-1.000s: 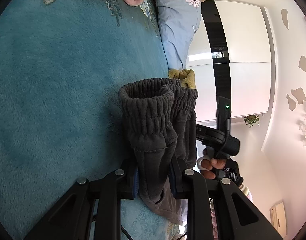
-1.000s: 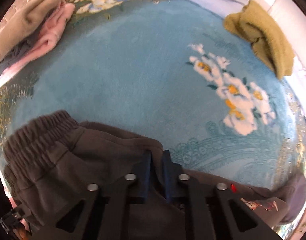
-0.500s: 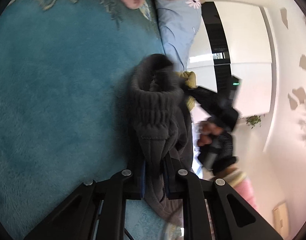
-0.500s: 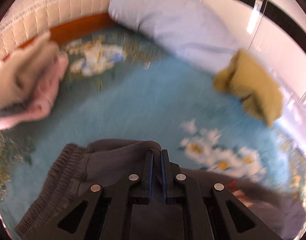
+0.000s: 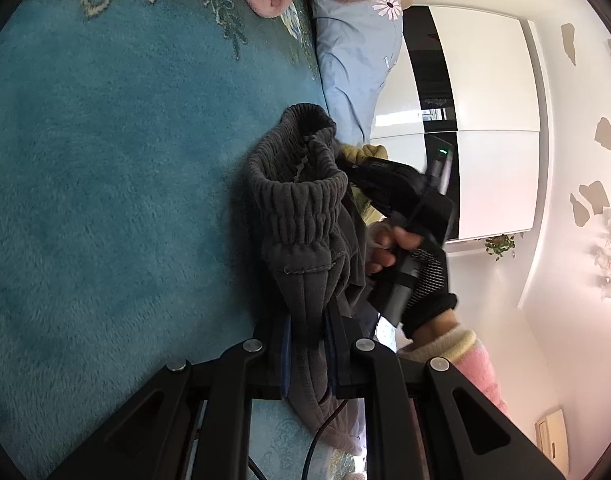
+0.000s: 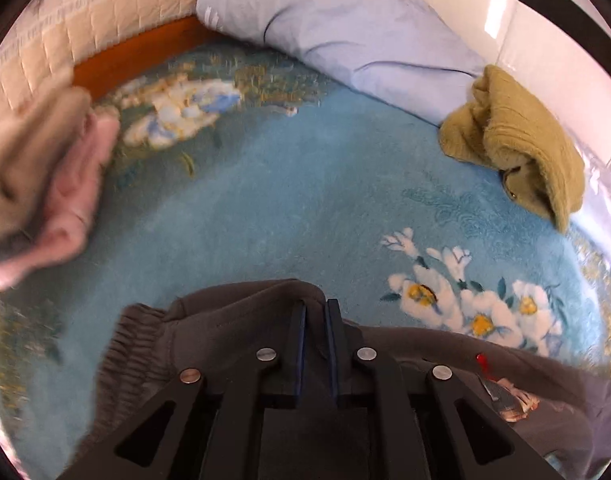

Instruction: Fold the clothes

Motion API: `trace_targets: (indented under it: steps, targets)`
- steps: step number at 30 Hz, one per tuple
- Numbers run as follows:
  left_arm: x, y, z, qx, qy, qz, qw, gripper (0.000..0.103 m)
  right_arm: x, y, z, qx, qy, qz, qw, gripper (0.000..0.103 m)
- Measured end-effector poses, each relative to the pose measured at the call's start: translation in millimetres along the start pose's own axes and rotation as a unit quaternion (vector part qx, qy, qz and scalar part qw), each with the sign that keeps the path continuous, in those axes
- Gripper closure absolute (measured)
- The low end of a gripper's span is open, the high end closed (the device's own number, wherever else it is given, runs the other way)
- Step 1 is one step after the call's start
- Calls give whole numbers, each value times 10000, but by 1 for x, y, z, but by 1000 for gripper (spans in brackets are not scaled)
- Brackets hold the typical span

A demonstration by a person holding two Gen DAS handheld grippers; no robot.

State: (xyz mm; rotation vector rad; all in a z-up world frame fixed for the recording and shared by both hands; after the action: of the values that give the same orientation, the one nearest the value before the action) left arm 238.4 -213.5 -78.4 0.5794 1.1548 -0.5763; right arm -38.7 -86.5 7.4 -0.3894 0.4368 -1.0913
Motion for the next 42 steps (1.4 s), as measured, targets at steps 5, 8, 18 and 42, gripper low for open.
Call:
trace_targets:
  steps: [5,8,18,42]
  targets:
    - [-1,3,-1,-49,-80,-96,9999,89,-39,2,90,-694,-131,-524,9961,85]
    - [-4,6,-1,-100,-136,-224,9996,89,-77,30,155,-1028,167,-665,9923,73]
    - [-6,9,3,-169,-320,-448,9983,89,-241,252,259,-993,757,-3146,9410,51]
    - [-8,15,0,-182,-453,-623,9969,87,-365,347,144,-640,852,-5251,8444,95]
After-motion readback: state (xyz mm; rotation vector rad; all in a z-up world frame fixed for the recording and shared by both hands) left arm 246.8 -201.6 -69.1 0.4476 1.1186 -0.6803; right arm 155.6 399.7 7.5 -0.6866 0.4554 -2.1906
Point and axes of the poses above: each gripper's, at about its wrist camera, not at the fingertips, and z roughly against the way its jaws point, x to its left, y to its underside, the point moved 8 cm from there along -z, roughly the way its jaws point, and after that the axes turned 14 degrees about z, right-handed, at the moved point
